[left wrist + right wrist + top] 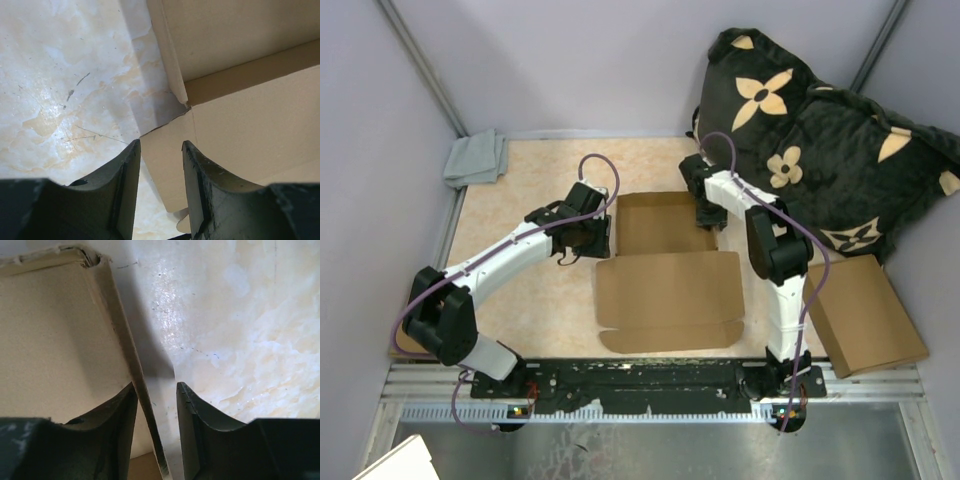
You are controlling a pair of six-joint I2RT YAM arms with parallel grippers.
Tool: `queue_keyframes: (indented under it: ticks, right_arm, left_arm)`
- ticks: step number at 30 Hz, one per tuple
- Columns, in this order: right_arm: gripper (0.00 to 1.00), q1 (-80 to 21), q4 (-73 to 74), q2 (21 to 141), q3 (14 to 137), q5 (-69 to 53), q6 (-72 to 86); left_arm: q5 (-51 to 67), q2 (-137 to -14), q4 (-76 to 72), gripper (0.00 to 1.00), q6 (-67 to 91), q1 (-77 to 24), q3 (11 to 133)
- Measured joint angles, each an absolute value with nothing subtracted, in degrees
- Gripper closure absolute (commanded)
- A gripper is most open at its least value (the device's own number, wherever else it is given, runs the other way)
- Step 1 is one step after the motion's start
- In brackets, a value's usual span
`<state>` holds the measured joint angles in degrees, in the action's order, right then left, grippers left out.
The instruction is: Fold the paper box
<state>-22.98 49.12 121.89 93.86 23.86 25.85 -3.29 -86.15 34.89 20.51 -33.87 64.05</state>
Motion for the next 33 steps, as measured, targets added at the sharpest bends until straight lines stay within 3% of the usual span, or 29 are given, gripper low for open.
queue_keyframes:
  ticks: [2, 5, 10, 11, 14, 19, 26, 33]
  right_arm:
    - [0.73, -22.83, 48.53, 121.89, 93.89, 22.7, 26.22]
    - [0.98, -22.65, 48.1, 121.89, 93.89, 20.67, 27.18]
    - [1.0, -22.41, 45.6, 119.55, 90.74, 14.98, 31.73]
    - [0.97, -22.31, 44.82, 118.41, 89.25, 13.85, 33.34]
    - [0.69, -22.22, 42.09, 114.45, 83.57, 10.17, 38.39]
    - [0.48, -23.22, 40.93, 108.77, 78.63, 5.82, 44.86]
    - [0.46, -26.63, 42.02, 98.78, 77.89, 4.8, 42.96]
    - [0.42, -24.93, 45.87, 96.4, 86.06, 9.39, 22.55]
  left_arm:
    - [-3.18, -86.15, 34.92, 0.55, 20.51, -33.87, 64.05]
    - [-3.05, -86.15, 34.92, 0.55, 20.51, -33.87, 64.05]
    - [-2.87, -86.15, 34.94, 0.55, 20.51, -33.87, 64.05]
    - [-2.87, -86.15, 34.96, 0.55, 20.53, -33.87, 64.07]
    - [-2.9, -86.15, 35.03, 0.55, 20.51, -33.87, 64.2]
    - [-2.9, -86.15, 35.2, 0.55, 20.51, -33.87, 65.12]
    - [-3.22, -86.11, 35.99, 0.55, 20.53, -33.87, 66.08]
    - [-4.73, -84.07, 36.8, 0.55, 20.8, -33.87, 66.11]
